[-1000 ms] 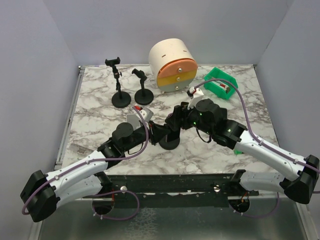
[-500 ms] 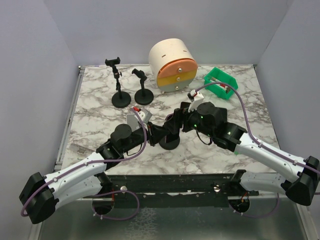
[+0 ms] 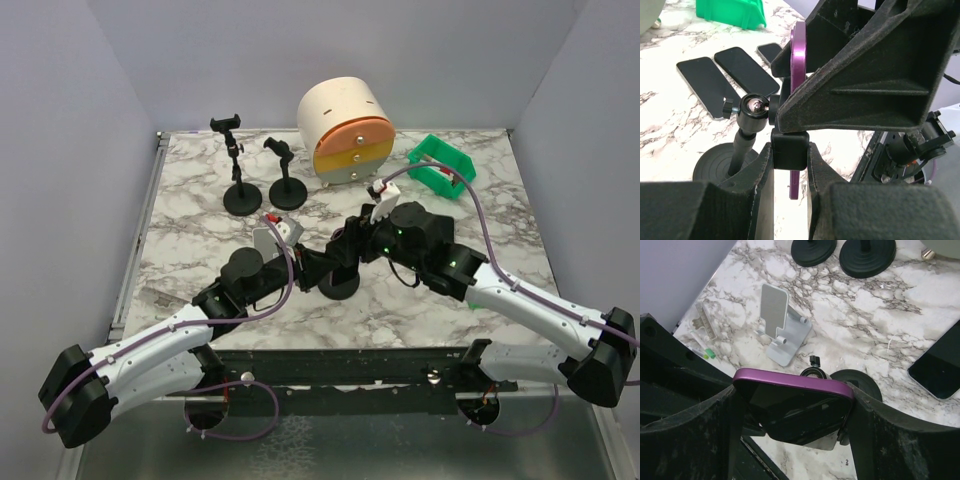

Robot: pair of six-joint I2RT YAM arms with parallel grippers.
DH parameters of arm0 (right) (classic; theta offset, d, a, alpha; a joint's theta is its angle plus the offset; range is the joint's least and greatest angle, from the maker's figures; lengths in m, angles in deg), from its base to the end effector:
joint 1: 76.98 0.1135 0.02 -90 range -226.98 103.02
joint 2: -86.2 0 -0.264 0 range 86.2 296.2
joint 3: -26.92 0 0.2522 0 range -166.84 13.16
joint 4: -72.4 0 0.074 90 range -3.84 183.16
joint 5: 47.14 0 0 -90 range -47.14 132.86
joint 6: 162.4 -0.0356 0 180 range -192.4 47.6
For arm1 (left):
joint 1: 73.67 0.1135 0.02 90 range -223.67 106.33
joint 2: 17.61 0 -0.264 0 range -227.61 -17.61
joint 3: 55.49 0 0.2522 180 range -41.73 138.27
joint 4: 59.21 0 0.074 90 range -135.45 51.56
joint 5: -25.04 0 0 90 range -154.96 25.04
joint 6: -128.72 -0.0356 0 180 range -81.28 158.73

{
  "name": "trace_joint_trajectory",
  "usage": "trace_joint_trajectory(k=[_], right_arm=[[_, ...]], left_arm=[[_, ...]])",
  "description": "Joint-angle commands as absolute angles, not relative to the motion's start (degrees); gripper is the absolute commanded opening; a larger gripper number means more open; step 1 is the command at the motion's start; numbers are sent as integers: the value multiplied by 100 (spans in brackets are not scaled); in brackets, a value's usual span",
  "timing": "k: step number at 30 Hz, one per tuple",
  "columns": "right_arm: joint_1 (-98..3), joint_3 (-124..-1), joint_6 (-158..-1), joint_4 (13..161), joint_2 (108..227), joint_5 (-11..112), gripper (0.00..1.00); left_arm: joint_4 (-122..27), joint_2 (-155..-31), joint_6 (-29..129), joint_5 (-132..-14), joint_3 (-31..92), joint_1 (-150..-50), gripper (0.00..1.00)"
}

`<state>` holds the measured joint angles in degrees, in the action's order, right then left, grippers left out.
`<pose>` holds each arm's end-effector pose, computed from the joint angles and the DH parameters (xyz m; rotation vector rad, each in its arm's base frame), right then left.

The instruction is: Remove the phone from the phone stand

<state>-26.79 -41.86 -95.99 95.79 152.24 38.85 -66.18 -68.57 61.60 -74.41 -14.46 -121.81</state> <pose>0.1730 0.2036 0.3282 -0.4155 1.9695 0.7793 0.1365 -0.1611 0.2694 0.5107 1.6582 -1.0705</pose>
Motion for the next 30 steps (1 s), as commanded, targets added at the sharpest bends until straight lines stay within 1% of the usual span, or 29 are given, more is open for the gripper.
trace_joint_trajectory(k=[1, 2, 4, 5, 6, 7, 10, 14, 18, 21, 25, 28, 30], right_arm=[[-2706, -4327, -9414, 9467, 15267, 3918, 69], [-2706, -4350, -9397, 9479, 15268, 3897, 63], [-2709, -4402, -9369, 9544, 15273, 3861, 53], [-2706, -4427, -9361, 9586, 15273, 3833, 49], [-2706, -4451, -9355, 9625, 15281, 3817, 46], [-2706, -4462, -9342, 9654, 15282, 3785, 44], [-2705, -4511, -9372, 9775, 15324, 3682, 39], [-2698, -4639, -9457, 9933, 15409, 3541, 36], [-2697, -4744, -9506, 10050, 15477, 3393, 37], [-2697, -4828, -9523, 10147, 15532, 3299, 36], [-2697, -4889, -9555, 10243, 15591, 3231, 36], [-2697, -4889, -9577, 10257, 15574, 3215, 36], [-2698, -4900, -9586, 10274, 15564, 3221, 35]], left_arm=[[-6759, -6815, 6202, -7437, -1430, -12191, 0], [-6707, -6806, 6202, -7398, -1424, -12192, 10], [-6521, -6757, 6202, -7286, -1382, -12193, 39], [-6392, -6709, 6202, -7191, -1346, -12194, 49], [-6252, -6652, 6195, -7083, -1317, -12194, 55], [-6076, -6582, 6168, -6955, -1287, -12193, 59], [-5481, -6419, 6040, -6550, -1079, -12200, 69], [-4842, -6244, 5860, -5998, -808, -12252, 71], [-4445, -6250, 5627, -5537, -489, -12510, 81], [-4196, -6422, 5377, -5055, -250, -12870, 83], [-4044, -6801, 5023, -4024, 10, -13615, 80], [-4036, -7076, 4849, -3347, 156, -14042, 76], [-4039, -7202, 4815, -3102, 223, -14146, 71]])
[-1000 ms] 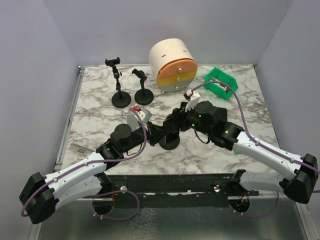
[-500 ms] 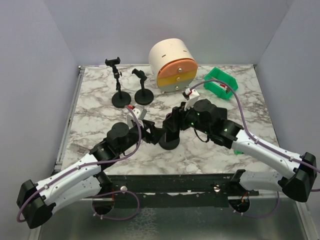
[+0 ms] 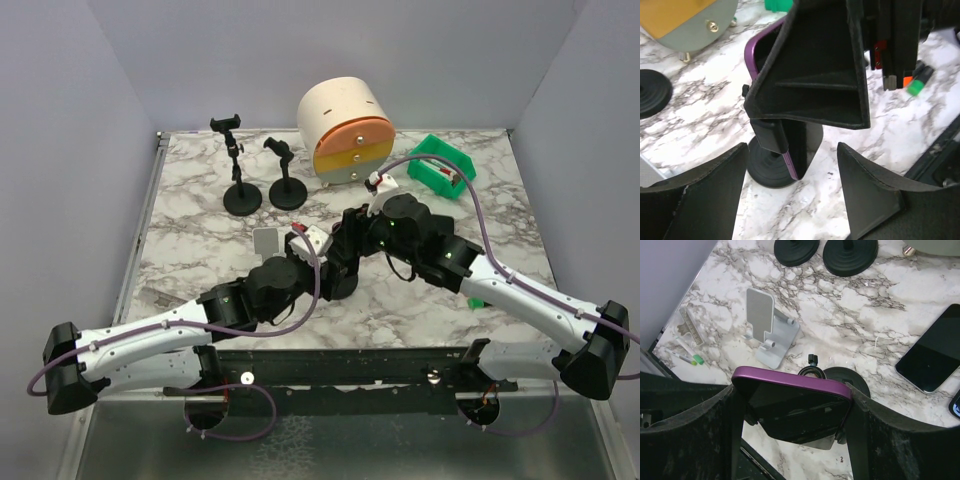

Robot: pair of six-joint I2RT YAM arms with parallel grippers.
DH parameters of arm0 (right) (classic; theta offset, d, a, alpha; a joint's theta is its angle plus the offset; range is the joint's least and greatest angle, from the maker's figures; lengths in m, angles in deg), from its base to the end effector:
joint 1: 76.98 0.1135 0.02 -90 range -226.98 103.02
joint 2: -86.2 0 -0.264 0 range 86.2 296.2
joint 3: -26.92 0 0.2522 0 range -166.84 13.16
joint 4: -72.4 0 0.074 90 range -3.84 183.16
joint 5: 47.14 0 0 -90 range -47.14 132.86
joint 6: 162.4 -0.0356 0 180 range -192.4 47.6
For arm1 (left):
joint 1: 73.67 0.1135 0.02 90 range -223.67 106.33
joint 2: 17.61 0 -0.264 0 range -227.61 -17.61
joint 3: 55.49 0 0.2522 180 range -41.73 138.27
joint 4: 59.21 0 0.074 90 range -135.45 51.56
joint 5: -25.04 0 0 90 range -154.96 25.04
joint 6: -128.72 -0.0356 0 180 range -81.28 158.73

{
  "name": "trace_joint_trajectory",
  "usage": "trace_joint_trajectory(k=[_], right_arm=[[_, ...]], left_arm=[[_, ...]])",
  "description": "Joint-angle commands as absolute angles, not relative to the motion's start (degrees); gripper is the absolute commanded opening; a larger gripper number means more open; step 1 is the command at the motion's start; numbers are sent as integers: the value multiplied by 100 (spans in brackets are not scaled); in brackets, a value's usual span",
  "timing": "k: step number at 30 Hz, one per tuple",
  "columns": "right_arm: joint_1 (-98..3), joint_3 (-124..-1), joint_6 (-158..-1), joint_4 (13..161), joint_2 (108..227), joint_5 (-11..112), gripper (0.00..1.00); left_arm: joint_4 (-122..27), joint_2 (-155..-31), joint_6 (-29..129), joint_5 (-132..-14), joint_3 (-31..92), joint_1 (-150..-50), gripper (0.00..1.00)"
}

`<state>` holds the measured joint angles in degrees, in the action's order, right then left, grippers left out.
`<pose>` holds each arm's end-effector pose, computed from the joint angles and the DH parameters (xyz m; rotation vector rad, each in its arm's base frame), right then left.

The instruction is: Remove the phone from the phone stand

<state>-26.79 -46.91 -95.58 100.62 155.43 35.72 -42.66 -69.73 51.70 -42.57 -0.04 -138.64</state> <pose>0.1813 0.2107 0.3368 -0.3969 2.0103 0.6977 0.1027 -0.1879 0.3121 0.5368 1.7467 -0.6219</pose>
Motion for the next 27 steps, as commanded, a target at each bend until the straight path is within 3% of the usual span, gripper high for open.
trace_joint_trajectory(k=[1, 5, 15, 20, 27], right_arm=[[-2697, -4898, -9587, 10279, 15564, 3222, 35], [-2698, -4890, -9609, 10312, 15538, 3244, 34], [-2697, -4872, -9657, 10314, 15495, 3292, 33], [-2697, -4874, -9626, 10373, 15451, 3264, 29], [-2701, -4866, -9561, 10468, 15473, 3275, 11]], left_arm=[[-4042, -7239, 4822, -3024, 236, -14158, 69], [-4174, -7254, 4867, -2712, 221, -14161, 60], [-4444, -7503, 4921, -2381, 236, -14161, 47], [-4355, -7562, 4949, -2104, 245, -14161, 28], [-4186, -7546, 5038, -1723, 187, -14161, 0]])
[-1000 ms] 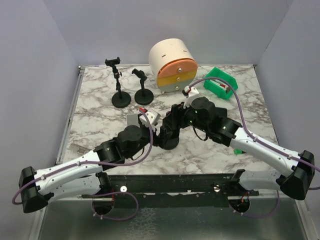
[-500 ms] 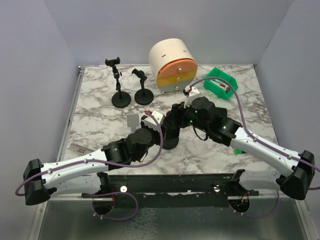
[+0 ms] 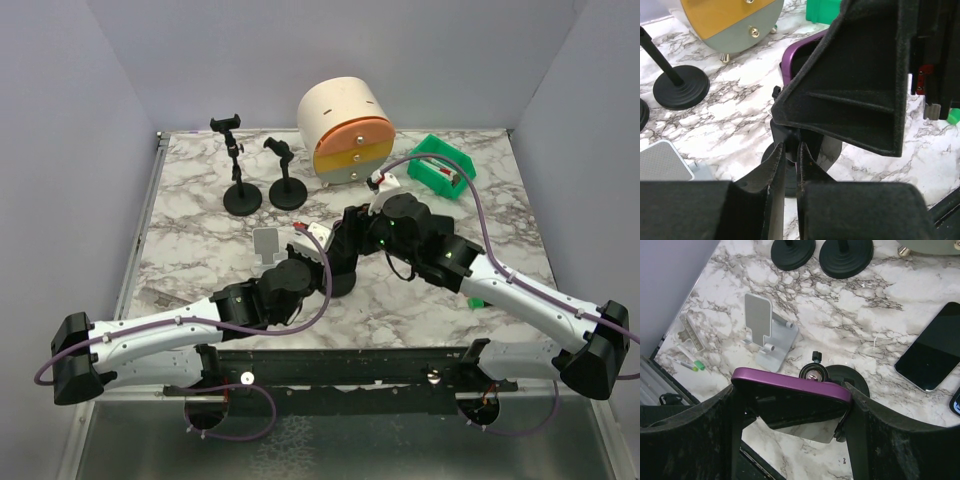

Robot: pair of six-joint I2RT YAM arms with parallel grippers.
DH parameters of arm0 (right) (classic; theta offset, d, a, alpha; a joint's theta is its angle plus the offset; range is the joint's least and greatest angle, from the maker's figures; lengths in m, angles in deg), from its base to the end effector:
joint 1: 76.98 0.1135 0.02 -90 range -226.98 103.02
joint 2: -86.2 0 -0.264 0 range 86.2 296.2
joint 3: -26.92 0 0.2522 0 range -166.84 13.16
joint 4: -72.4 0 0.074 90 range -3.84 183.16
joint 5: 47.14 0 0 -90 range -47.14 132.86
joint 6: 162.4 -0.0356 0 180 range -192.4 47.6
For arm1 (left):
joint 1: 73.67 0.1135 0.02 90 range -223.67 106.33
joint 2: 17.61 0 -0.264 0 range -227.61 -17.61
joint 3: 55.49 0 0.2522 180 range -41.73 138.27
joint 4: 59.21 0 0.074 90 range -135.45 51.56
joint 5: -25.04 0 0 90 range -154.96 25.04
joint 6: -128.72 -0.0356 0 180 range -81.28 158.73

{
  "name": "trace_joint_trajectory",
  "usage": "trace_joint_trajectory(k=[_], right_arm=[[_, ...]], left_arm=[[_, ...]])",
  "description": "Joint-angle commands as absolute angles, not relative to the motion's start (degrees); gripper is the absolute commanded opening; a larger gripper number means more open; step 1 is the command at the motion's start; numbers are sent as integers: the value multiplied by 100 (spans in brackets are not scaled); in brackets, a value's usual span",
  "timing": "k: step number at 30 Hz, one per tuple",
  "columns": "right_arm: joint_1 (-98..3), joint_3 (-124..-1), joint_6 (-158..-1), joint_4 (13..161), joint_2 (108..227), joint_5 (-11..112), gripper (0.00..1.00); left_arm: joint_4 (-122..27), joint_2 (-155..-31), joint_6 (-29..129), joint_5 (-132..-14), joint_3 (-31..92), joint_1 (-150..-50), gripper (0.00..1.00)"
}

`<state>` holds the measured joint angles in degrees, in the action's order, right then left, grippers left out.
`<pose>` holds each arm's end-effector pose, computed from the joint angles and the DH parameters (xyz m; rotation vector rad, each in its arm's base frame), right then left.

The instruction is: Remove the phone from the phone stand

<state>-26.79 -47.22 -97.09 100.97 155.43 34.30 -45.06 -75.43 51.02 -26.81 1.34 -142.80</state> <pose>0.1819 0.2099 0.3381 -0.3537 2.0161 0.6909 0.1025 -0.2071 0.3059 0.4221 1.7460 -0.4118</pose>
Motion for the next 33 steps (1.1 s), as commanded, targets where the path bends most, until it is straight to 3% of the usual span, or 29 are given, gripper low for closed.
trace_joint_trajectory(k=[1, 5, 16, 26, 30, 33], right_arm=[[-2698, -4877, -9560, 10492, 15482, 3281, 8], [-2698, -4897, -9545, 10548, 15489, 3278, 0], [-2698, -4949, -9522, 10758, 15493, 3212, 0], [-2697, -4694, -9580, 10301, 15199, 3424, 2], [-2700, -4557, -9608, 10065, 15003, 3599, 47], [-2698, -4501, -9691, 9966, 14964, 3678, 65]], left_arm=[[-4162, -7542, 5038, -1678, 182, -14161, 0], [-4091, -7531, 5042, -1472, 167, -14161, 0], [-3951, -7468, 5133, -933, 125, -14161, 0], [-4243, -7356, 5157, -1641, 7, -14157, 0], [-4709, -7124, 5135, -1983, -260, -14161, 0], [-4853, -7079, 5183, -2157, -365, -14161, 0]])
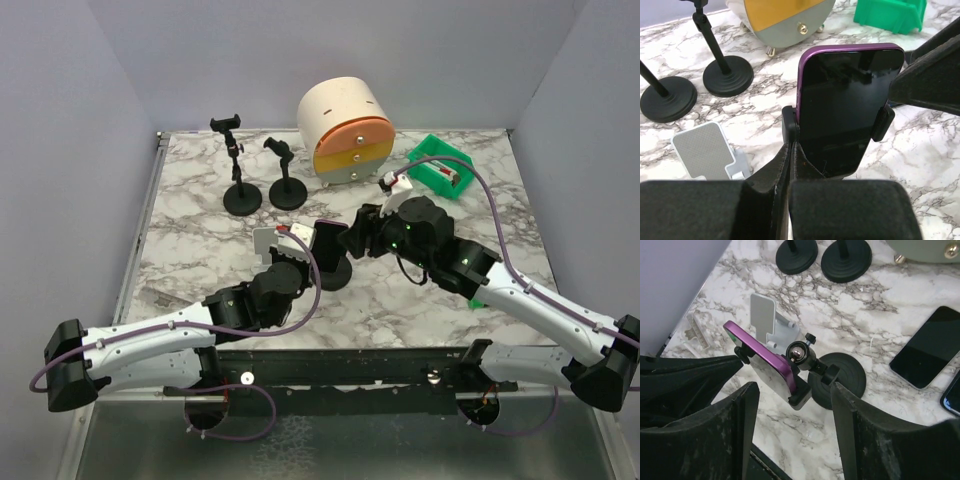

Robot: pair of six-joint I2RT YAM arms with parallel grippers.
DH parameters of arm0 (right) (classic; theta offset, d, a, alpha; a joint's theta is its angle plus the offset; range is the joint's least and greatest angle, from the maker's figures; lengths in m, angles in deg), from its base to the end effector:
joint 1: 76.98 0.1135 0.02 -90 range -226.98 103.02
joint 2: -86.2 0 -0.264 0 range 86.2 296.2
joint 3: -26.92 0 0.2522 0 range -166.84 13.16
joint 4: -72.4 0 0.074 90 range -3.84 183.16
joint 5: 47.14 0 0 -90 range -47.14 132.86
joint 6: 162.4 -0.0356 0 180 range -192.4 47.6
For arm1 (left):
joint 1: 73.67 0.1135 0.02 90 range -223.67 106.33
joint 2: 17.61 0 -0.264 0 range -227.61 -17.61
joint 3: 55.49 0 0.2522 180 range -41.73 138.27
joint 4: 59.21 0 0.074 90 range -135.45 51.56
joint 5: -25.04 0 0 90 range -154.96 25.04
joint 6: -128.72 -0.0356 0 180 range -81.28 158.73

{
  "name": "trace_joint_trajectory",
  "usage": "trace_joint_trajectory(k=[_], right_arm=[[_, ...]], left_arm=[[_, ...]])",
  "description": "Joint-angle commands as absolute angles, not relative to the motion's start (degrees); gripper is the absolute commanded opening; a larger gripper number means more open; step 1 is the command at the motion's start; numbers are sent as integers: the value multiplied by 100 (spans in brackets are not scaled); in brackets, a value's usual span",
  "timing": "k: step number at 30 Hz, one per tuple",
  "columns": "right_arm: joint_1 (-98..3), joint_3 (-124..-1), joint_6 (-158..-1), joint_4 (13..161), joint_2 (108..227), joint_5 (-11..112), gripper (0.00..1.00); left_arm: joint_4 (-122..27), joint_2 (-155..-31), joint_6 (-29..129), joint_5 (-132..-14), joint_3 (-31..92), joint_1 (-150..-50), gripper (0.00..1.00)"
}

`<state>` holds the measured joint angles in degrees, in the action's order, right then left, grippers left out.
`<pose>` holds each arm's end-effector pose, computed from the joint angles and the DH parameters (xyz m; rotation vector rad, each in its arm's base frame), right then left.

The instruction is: Remove the phone from the phone stand

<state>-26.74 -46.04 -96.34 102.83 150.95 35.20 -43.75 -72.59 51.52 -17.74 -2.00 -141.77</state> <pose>0.1688 0.1954 0.3470 -0.3717 1.9908 0.7115 0.1043 -0.1893 0.2945 0.2997 1.7514 -0.2500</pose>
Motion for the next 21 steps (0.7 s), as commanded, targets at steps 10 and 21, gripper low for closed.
trace_joint_trajectory(k=[10, 21], right_arm=[[-2642, -4670, -10189, 9995, 15185, 3592, 100], [-2566, -4620, -10054, 10141, 14944, 3429, 100]], left_arm=[[-5376, -7008, 5644, -2574, -671, -14161, 0], [-4936, -6491, 5657, -2440, -713, -14161, 39]])
